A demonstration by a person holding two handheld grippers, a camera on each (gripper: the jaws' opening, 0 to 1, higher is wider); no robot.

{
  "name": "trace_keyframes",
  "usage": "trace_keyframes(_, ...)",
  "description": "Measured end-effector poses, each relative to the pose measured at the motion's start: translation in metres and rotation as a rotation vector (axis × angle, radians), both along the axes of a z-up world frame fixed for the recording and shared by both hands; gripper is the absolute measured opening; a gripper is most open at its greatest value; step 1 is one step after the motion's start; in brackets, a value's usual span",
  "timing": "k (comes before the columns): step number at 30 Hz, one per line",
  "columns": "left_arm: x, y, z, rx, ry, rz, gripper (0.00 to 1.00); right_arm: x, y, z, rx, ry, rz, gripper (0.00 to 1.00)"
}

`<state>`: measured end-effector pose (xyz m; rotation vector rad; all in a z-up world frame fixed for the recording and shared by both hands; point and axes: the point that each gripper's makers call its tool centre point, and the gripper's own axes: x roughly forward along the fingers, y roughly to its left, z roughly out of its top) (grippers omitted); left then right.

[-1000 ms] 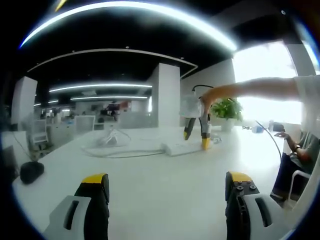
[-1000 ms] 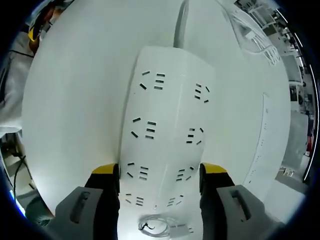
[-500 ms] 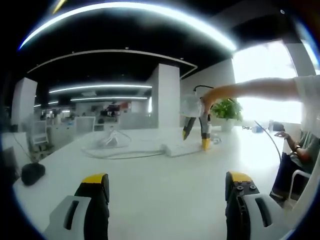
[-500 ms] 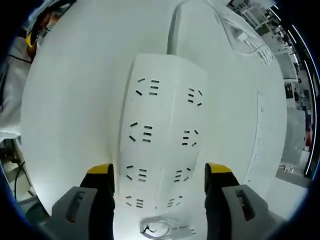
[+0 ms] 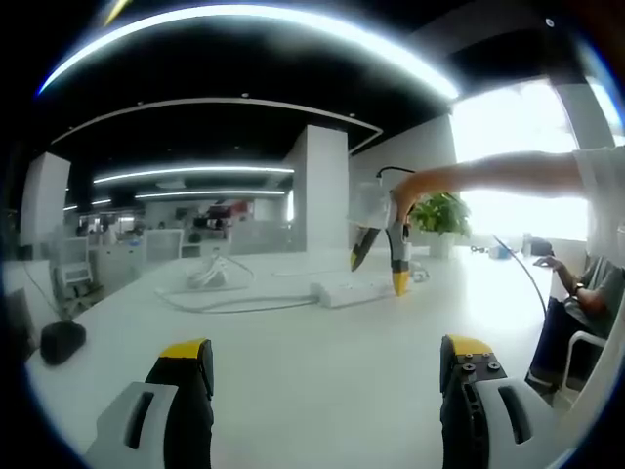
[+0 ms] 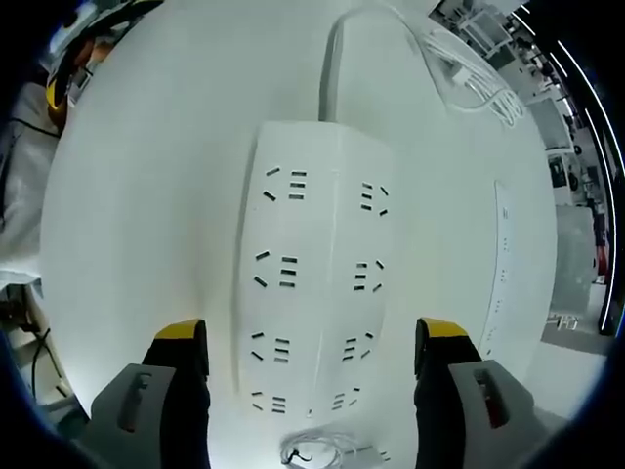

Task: Straighten the power strip on the desk, plug the charger into it

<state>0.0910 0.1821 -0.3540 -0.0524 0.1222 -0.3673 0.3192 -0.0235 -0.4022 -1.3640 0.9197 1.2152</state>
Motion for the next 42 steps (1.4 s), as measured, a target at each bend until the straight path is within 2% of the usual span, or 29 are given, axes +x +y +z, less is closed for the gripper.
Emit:
trace_keyframes(9, -0.001, 0.000, -0.001, -0.001, 0.002, 0.002, 0.99, 0.002, 0.004, 0.002, 0.029, -0.012, -0.016, 0.93)
trace_keyframes(20, 0.000, -0.001, -0.001, 0.002, 0.003, -0.002, 0.99, 0.004, 0.010, 0.005, 0.082, -0.011, -0.024, 0.94)
trace_keyframes(33, 0.000, 0.000, -0.002, 0.001, 0.005, 0.000, 0.99, 0.004, 0.013, 0.006, 0.146, -0.003, -0.044, 0.92)
trace_keyframes(42, 0.000, 0.000, -0.003, -0.003, 0.007, 0.001, 0.99, 0.005, 0.016, 0.016, 0.216, -0.002, -0.065, 0.91)
